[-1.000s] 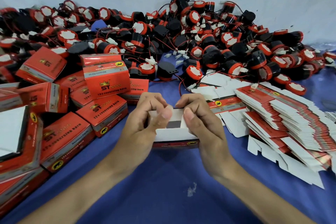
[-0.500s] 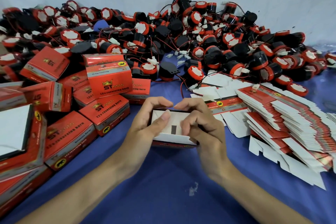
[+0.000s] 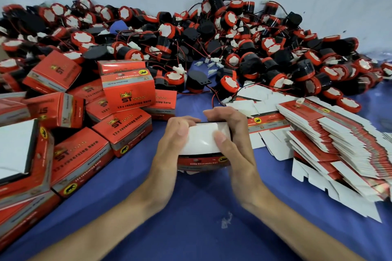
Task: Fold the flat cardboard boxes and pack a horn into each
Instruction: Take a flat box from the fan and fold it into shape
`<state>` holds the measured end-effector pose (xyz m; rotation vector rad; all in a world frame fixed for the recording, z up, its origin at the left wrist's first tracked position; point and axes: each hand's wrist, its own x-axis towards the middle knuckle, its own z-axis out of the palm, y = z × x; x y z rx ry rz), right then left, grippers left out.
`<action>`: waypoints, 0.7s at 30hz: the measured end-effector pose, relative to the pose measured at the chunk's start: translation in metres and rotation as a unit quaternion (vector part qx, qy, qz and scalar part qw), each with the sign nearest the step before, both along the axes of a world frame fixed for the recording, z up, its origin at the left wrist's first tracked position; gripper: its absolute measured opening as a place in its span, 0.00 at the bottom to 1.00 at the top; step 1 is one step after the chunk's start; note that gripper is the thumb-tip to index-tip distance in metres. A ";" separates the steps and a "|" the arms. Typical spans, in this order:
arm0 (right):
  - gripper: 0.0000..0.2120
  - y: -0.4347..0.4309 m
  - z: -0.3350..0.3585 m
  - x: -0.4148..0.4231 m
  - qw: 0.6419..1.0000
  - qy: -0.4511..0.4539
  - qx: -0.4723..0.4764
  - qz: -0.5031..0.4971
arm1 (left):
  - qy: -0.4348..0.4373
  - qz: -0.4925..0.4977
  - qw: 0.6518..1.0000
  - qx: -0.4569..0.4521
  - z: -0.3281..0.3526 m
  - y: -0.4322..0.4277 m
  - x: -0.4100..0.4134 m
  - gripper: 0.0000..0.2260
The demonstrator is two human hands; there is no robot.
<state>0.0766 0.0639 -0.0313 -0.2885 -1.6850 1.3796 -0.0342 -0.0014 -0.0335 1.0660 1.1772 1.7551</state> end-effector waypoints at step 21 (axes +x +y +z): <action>0.24 -0.005 -0.003 -0.005 0.998 -0.041 0.029 -0.034 | 0.100 0.161 0.982 -0.020 -0.001 0.005 0.006 0.20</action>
